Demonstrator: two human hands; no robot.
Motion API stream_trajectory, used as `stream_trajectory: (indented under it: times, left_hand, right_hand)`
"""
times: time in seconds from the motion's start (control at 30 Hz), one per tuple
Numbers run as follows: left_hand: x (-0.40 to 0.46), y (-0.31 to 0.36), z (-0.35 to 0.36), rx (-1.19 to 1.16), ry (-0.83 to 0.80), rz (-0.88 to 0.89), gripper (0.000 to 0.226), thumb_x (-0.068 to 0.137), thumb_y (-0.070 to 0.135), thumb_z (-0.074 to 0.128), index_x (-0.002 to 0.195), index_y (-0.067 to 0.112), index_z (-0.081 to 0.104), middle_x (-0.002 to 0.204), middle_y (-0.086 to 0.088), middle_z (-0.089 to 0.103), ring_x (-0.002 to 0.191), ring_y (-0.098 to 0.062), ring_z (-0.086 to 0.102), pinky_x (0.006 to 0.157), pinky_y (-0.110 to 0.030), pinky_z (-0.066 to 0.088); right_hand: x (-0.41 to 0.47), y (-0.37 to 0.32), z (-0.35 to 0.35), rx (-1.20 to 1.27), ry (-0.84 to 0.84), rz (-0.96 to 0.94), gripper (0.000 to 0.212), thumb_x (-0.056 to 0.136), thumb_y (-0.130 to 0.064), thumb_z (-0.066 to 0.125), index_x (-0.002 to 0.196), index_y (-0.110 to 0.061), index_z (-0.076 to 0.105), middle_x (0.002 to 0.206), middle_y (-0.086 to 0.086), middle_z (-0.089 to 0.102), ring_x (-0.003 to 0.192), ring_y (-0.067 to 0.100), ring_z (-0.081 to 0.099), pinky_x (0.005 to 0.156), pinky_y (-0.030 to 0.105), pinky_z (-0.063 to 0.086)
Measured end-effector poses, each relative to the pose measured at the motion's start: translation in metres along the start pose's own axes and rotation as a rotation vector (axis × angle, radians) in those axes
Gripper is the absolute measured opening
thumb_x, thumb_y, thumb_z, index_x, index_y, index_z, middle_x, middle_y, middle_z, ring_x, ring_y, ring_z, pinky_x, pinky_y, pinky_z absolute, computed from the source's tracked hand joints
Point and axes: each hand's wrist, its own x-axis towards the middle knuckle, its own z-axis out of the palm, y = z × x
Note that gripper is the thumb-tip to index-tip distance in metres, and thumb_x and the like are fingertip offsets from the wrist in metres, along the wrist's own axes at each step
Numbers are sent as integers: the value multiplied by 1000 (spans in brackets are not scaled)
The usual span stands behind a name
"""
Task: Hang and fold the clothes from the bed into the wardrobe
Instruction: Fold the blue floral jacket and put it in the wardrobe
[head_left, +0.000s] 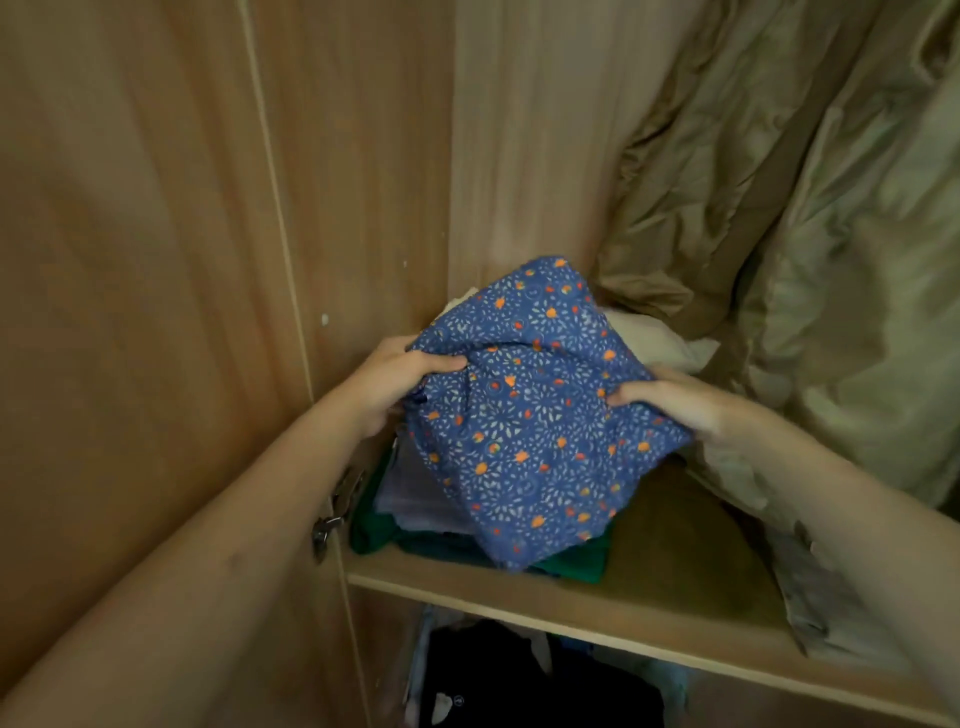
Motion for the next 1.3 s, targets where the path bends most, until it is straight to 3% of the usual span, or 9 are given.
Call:
stream_trajectory:
  times: [0.1, 0.27, 0.33, 0.43, 0.53, 0.63, 0.77, 0.9, 1.3]
  left_hand:
    - [2, -24, 1, -191, 117, -95, 23, 83, 19, 74, 105, 18, 70, 94, 0, 76, 72, -14, 73, 53, -24, 56]
    - [15, -87, 7, -353, 243, -286, 35, 81, 27, 77, 113, 16, 68, 97, -4, 76, 82, -21, 73, 65, -35, 59]
    - [17, -109, 9, -331, 303, -300, 35, 82, 26, 76, 114, 15, 68, 104, -6, 74, 91, -25, 71, 75, -38, 58]
    - [14, -135, 10, 177, 430, -162, 41, 86, 22, 72, 123, 12, 56, 123, -12, 64, 107, -30, 62, 92, -38, 50]
    - [6, -143, 13, 1006, 487, 324, 56, 85, 13, 60, 138, 11, 42, 141, -11, 42, 124, -30, 44, 106, -41, 38]
    - [19, -127, 19, 1098, 347, 644, 47, 83, 10, 49, 130, 12, 52, 143, -6, 44, 127, -24, 42, 109, -48, 37]
    - [51, -118, 17, 1181, 165, 321, 52, 97, 30, 42, 148, 23, 35, 162, 1, 16, 148, -21, 10, 121, -49, 9]
    - [63, -150, 19, 1154, -92, -33, 58, 97, 63, 22, 152, 47, 6, 162, 16, -7, 149, -18, -12, 119, -50, -9]
    - [75, -202, 33, 1261, 52, -17, 57, 94, 65, 4, 147, 54, -11, 158, 21, -21, 147, -15, -22, 119, -50, -11]
  right_hand:
    - [32, -22, -12, -75, 6, 1, 30, 82, -18, 73, 110, -13, 64, 104, 8, 73, 84, 18, 72, 81, 34, 58]
    - [90, -46, 1, -316, 60, 56, 28, 75, -20, 81, 94, -11, 62, 89, 7, 69, 74, 17, 67, 60, 24, 51]
    - [110, -39, 14, -533, 148, 62, 36, 65, -28, 88, 86, -16, 62, 95, 8, 69, 86, 22, 65, 69, 29, 51]
    - [131, -3, 44, -806, 232, 20, 55, 63, -39, 88, 102, -15, 58, 111, 11, 65, 100, 29, 62, 83, 39, 53]
    - [123, 33, 80, -1067, 384, -119, 53, 82, -37, 68, 125, -15, 46, 127, 11, 45, 120, 34, 45, 94, 49, 42]
    - [104, 47, 119, -1072, 600, -377, 48, 81, -24, 62, 127, -15, 52, 130, 11, 50, 120, 33, 46, 102, 51, 37]
    - [88, 62, 151, -1074, 356, -350, 61, 96, -52, 33, 148, -21, 33, 159, 11, 22, 146, 32, 17, 115, 60, 8]
    - [96, 98, 131, -1108, 272, -279, 81, 86, -78, 12, 154, -34, 16, 164, 3, -2, 150, 21, -8, 113, 64, -10]
    - [127, 154, 133, -992, 212, -311, 76, 88, -77, 12, 154, -40, 7, 161, -9, -15, 146, 7, -19, 117, 50, -15]
